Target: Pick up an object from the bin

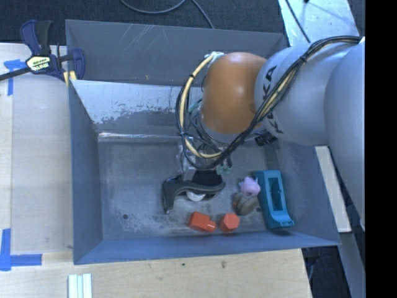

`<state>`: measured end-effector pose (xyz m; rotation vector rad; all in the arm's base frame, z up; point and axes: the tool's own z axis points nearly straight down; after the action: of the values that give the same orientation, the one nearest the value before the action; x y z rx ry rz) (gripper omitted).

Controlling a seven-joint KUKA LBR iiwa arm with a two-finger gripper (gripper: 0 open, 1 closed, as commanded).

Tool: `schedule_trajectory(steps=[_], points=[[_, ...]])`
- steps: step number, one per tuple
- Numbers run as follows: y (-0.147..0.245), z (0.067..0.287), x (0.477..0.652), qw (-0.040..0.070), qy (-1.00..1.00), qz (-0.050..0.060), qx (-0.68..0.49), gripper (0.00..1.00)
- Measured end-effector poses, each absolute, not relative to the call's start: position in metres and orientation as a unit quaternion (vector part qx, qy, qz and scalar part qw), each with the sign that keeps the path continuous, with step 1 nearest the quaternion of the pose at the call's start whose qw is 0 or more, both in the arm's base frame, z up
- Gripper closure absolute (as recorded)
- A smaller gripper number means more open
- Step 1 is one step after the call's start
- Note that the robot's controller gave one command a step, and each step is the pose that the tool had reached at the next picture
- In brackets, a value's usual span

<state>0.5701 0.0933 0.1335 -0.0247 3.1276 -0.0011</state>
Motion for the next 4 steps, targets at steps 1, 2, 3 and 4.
schedule_trajectory(steps=[1,2,3,4], points=[[0.107,0.187,0.571,0.016,0.999,0.001,-0.052,0.00],[0.107,0.187,0.570,0.016,0.999,0.001,-0.052,0.00],[0.102,0.173,0.567,0.020,0.997,0.001,-0.078,0.00],[0.091,0.116,0.552,0.018,0.978,-0.002,-0.207,0.00]])
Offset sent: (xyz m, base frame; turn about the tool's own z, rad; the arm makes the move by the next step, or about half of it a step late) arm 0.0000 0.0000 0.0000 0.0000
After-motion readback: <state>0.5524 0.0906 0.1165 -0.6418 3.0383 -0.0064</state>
